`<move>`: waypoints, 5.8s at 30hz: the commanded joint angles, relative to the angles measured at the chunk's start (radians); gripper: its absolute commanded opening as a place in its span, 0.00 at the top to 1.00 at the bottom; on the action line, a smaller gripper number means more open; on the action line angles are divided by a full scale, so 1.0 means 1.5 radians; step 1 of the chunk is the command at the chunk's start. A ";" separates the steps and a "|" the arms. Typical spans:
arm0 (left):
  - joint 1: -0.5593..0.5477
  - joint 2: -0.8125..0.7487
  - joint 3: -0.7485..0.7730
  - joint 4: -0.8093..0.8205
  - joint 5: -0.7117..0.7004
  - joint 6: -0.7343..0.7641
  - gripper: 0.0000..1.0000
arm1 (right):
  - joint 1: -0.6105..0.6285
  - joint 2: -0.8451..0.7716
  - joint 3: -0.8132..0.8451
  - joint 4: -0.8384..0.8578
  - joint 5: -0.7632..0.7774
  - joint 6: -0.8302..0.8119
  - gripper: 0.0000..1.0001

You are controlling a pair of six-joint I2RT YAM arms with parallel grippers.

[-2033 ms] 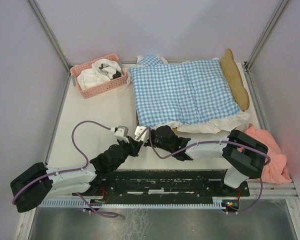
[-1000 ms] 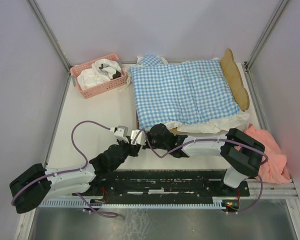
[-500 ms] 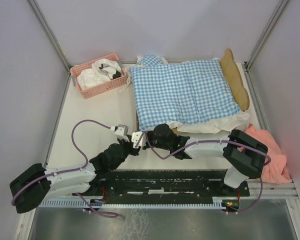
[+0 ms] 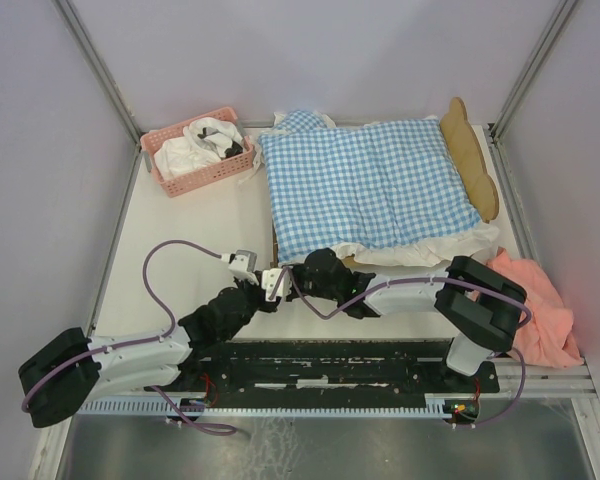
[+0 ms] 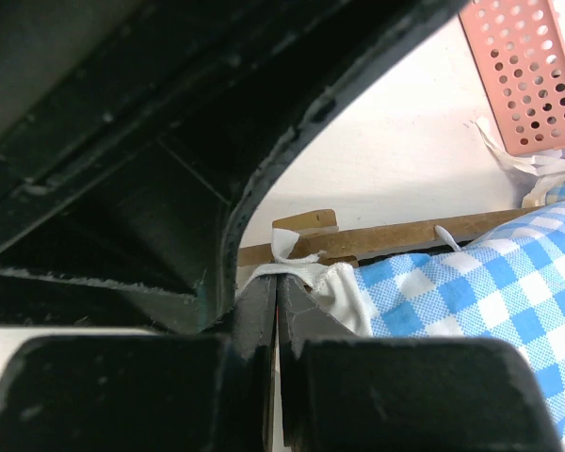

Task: Set up the pet bed
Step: Tie the ropes to the bed frame.

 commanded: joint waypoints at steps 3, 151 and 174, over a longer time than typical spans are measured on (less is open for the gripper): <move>0.002 -0.051 0.046 -0.128 -0.035 -0.088 0.68 | 0.001 0.013 -0.004 0.063 0.016 0.014 0.98; 0.144 -0.206 0.187 -0.275 -0.068 -0.054 0.97 | -0.006 0.232 -0.136 0.510 0.248 0.581 0.98; 0.190 -0.253 0.115 -0.598 -0.250 -0.299 0.97 | -0.041 0.024 -0.156 0.298 0.290 0.550 0.98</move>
